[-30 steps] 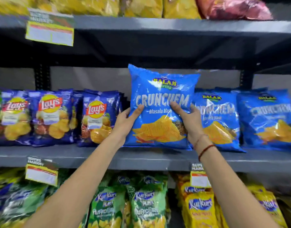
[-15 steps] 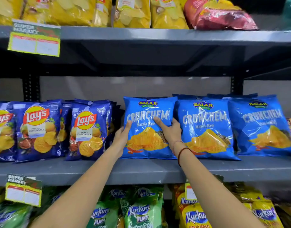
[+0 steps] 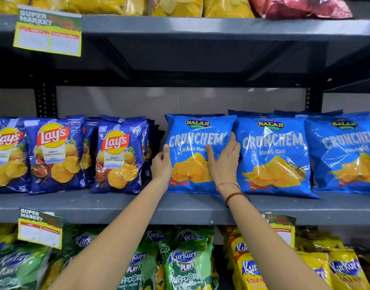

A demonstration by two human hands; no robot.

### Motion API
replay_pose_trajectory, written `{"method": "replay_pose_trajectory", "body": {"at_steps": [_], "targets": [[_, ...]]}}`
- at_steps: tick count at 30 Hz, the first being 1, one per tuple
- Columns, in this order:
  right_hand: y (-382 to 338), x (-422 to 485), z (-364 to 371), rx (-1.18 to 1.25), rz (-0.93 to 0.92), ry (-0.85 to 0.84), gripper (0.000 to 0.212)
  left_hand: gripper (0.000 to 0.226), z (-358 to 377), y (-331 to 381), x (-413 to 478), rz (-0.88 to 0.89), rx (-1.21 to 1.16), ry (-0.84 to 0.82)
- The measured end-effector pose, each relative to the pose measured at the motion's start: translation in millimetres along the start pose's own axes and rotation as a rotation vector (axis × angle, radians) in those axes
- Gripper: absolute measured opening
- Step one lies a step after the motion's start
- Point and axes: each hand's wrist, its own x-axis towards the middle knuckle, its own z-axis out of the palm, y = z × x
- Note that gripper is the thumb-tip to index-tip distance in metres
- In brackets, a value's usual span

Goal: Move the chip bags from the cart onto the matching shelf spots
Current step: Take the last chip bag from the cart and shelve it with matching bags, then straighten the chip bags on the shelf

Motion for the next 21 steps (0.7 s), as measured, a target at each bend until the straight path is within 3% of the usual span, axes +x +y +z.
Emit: {"method": "replay_pose_trajectory", "body": {"at_steps": [3, 6, 8, 11, 14, 17, 21], "targets": [[-5.4, -10.5, 0.9, -0.198, -0.267, 0.205, 0.057, 0.048, -10.9, 4.6, -18.2, 0.099, 0.078, 0.03], [-23.2, -26.5, 4.5, -0.138, -0.411, 0.292, 0.042, 0.051, -38.4, 6.1, -37.5, 0.289, 0.089, -0.019], [-37.7, -37.9, 11.7, 0.016, -0.433, 0.114, 0.039, 0.04, -62.9, 6.8, -43.9, 0.398, 0.141, 0.032], [-62.9, -55.7, 26.7, 0.175, -0.318, -0.281, 0.05, 0.029, -108.0, 6.2, -42.4, 0.531, 0.259, 0.192], [-81.4, -68.4, 45.2, 0.207, -0.157, -0.571, 0.074, 0.041, -154.6, -0.3, -28.0, 0.432, 0.402, 0.232], [-82.6, -73.2, 66.3, 0.177, -0.001, -0.743, 0.099, 0.051, -189.4, -5.6, -23.7, 0.273, 0.53, 0.158], [-71.4, -72.8, 93.5, 0.159, 0.237, -0.882, 0.107, 0.046, -210.4, -16.8, -36.3, 0.19, 0.667, -0.051]]}}
